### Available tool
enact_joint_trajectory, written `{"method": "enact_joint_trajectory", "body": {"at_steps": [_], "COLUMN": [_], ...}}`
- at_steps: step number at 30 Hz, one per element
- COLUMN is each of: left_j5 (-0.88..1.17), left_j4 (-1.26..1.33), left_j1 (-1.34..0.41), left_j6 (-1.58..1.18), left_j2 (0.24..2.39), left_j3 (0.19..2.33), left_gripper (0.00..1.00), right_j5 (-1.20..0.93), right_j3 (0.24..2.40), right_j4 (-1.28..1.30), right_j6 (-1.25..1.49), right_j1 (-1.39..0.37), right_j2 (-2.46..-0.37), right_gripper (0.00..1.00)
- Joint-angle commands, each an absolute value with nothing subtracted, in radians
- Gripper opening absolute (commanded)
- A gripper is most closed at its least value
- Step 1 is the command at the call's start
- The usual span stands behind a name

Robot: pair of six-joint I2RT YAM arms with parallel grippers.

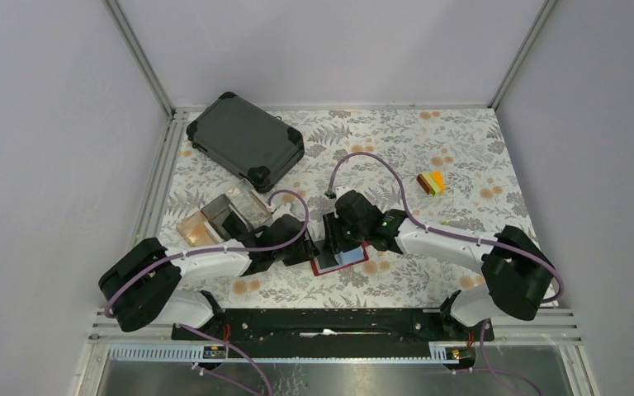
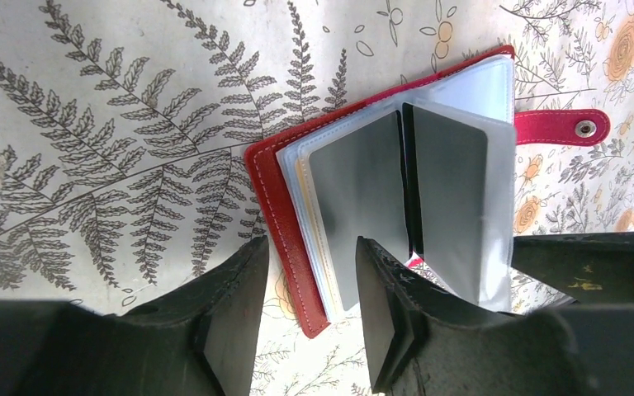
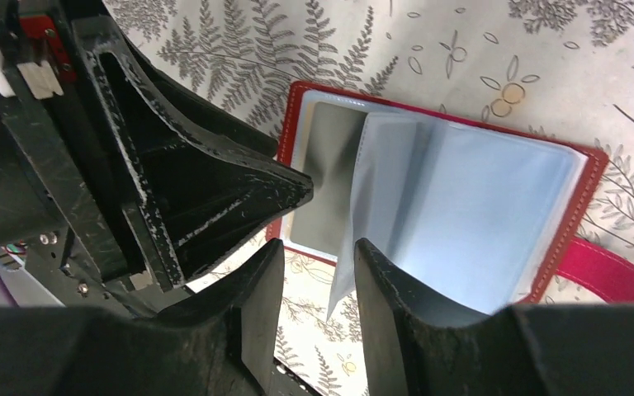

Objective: Put the credit cards into the card holder
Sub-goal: Insert the credit card into the card holder.

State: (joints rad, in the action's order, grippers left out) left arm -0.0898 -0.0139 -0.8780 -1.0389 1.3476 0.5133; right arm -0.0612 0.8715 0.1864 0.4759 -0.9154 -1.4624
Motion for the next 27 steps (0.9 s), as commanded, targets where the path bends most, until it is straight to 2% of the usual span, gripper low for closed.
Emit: {"method": "enact_joint_trajectory", "body": {"at_steps": [1, 7, 11, 16, 21, 24, 27], "left_j5": [-0.122, -0.178, -0.219, -0.256, -0.231, -0.201, -0.165], "left_j4": [-0.028, -0.090, -0.148, -0.212, -0.224, -0.221, -0.227], "left_j1": [-0.880, -0.878, -0.875, -0.862, -0.854, -0.845, -0.811], "left_j6": [-1.059, -1.071, -1.082, -1.077, -1.052, -1.028, -0.986], "left_j2": [1.297, 1.188, 1.098, 1.000, 0.995, 1.009, 1.007], "left_j3": [0.487, 0.453, 0.435, 0.424, 0.453, 0.479, 0.509], "left_gripper": [0.46, 0.46, 0.48, 0.53, 0.59, 0.62, 0.72], "right_j5": [-0.133, -0.222, -0.275, -0.235, -0.102, -0.078, -0.093], "right_j3": [0.862, 0.860, 0.863, 0.868, 0.855, 0.841, 0.823], "right_j4": [0.100, 0.040, 0.015, 0.036, 0.093, 0.098, 0.080], "right_j6": [0.512, 0.520, 0.521, 0.520, 0.530, 0.531, 0.541], "right_j1": [-0.923, -0.924, -0.923, -0.923, -0.922, -0.922, -0.922], "right_j2": [-1.490, -1.490, -1.462, -1.399, -1.401, -1.436, -1.474], "right_gripper": [0.43, 0.44, 0.53, 0.61, 0.58, 0.53, 0.48]}}
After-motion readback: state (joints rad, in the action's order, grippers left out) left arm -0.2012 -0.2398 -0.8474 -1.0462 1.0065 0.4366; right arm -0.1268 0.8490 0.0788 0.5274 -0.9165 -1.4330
